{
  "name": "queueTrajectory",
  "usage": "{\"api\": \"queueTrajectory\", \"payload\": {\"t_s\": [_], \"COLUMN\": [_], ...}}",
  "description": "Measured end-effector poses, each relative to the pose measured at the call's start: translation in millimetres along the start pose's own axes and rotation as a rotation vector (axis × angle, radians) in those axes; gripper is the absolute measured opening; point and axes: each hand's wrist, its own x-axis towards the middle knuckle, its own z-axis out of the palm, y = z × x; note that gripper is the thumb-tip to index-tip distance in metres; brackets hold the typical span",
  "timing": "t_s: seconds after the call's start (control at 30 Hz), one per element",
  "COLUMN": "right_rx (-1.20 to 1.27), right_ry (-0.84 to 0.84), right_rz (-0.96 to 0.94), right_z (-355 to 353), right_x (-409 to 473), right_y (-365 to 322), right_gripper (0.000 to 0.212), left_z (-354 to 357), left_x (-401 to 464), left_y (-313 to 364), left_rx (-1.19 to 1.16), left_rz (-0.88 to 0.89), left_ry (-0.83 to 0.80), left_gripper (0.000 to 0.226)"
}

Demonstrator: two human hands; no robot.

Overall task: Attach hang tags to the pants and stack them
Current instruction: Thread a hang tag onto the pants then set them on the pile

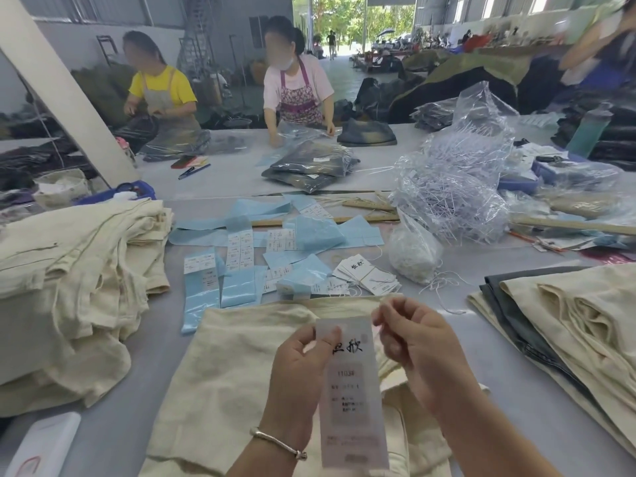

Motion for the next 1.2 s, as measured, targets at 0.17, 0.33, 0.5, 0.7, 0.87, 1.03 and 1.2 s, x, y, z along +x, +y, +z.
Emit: {"api": "queueTrajectory", "payload": {"t_s": [0.17,0.33,0.5,0.7,0.87,1.03,1.2], "right_rx": [-0.535,-0.955,-0.955,-0.909,-0.994,-0.119,0.319], "right_ry": [0.035,0.051,0.041,0.023,0.023,-0.189,-0.271], "right_rz": [-0.371,-0.575,-0.602,-0.607,-0.594,-0.170,-0.055], "right_z": [3.3,10.2,10.7,7.8,2.3,0.0,-12.2], "right_x": [-8.3,-13.5,-14.3,-13.8,-11.6,-11.5,-5.6], "right_y": [-1.4,-0.7,-3.6,-1.5,0.9,-12.0,-35.7], "right_gripper": [0.015,0.010,0.009,0.010,0.014,0.018,0.017], "left_z": [-7.6,2.7,10.0,13.0,10.2,10.8,1.5], "left_x": [5.7,-1.1,-8.6,-11.2,-7.4,-9.2,-4.0], "left_y": [2.8,6.8,11.6,10.3,5.1,6.0,10.5], "left_rx": [0.349,0.410,0.430,0.509,0.709,0.514,-0.033], "left_rz": [0.334,0.434,0.505,0.549,0.642,0.444,0.073], "left_ry": [0.148,0.122,0.128,0.143,0.139,0.112,-0.378], "left_gripper": [0.004,0.008,0.028,0.031,0.036,0.023,0.032]}}
